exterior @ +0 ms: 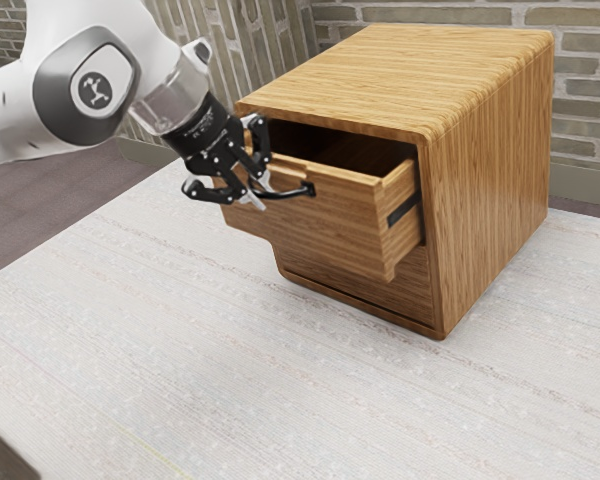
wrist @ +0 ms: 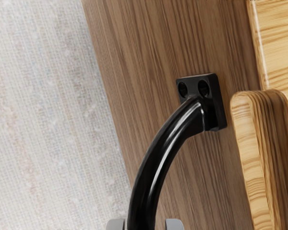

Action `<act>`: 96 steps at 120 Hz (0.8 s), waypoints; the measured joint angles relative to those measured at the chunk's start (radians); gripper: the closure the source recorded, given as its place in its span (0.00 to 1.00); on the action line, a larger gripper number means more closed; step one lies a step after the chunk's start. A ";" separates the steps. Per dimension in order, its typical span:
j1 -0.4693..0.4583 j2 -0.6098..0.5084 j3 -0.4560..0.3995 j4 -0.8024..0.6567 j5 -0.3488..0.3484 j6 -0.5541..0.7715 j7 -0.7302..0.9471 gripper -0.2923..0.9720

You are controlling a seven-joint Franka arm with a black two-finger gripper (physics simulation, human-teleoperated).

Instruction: Pull the drawer handle with one arm to open the drawer

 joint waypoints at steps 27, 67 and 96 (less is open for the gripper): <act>0.002 -0.049 0.000 -0.060 -0.001 0.008 -0.002 0.77; 0.007 -0.134 -0.001 -0.145 -0.005 0.019 -0.002 0.80; 0.002 -0.196 -0.002 -0.208 0.001 0.020 -0.005 0.82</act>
